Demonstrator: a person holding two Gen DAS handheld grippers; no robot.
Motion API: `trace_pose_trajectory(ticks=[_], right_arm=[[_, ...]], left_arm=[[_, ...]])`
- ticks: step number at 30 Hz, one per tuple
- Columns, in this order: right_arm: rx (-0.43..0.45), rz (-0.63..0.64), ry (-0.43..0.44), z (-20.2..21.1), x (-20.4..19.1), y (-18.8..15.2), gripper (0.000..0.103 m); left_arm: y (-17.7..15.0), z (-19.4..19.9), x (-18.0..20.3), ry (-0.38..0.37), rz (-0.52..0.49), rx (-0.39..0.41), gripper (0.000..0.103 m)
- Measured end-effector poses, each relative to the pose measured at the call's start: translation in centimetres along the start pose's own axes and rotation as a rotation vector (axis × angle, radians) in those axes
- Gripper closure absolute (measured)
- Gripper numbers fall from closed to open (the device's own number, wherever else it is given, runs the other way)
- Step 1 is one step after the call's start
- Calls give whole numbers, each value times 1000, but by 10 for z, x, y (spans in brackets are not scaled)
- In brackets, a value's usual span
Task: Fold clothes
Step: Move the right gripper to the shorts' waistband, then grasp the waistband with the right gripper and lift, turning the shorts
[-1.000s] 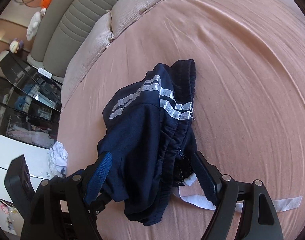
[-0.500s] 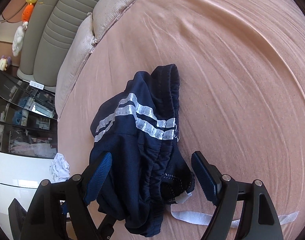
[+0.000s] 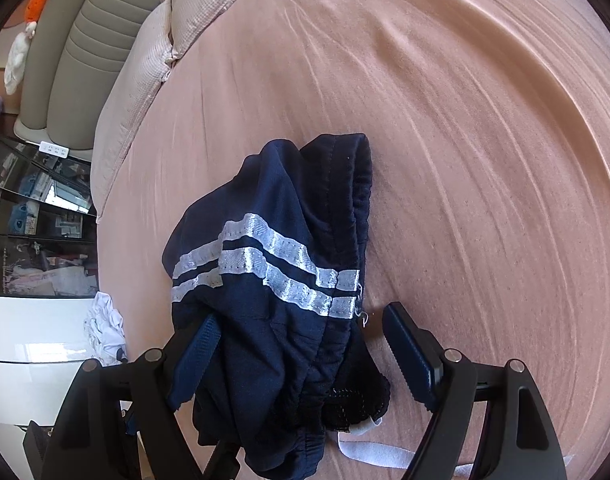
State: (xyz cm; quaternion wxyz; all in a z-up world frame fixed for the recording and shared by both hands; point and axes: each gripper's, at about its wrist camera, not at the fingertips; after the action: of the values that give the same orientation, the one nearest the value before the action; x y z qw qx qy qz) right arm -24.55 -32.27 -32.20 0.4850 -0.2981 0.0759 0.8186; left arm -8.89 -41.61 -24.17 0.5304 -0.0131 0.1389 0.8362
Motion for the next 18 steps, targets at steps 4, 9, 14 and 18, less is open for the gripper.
trace_pose_trajectory(ticks=[4, 9, 14, 18], right_arm=[[-3, -4, -27, -1, -6, 0, 21], [33, -24, 1, 1, -3, -4, 23], [22, -107, 87, 1, 7, -6, 72], [12, -128, 127, 4, 9, -8, 79]], left_arm=[[3, -3, 2, -16, -9, -8, 16], [4, -6, 3, -29, -11, -14, 16], [6, -7, -3, -43, 19, -10, 16], [7, 0, -3, -51, 15, 15, 16]])
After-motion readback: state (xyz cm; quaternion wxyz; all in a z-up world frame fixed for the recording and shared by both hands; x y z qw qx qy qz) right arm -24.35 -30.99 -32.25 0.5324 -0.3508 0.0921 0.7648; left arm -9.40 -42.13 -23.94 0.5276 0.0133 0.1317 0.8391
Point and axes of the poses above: each gripper's, at about its wrist camera, not at the fingertips, and z roughly against the way its jaws point, x to its right, y to its top, and after that the axes turned 15 degrees about -x, right-handed
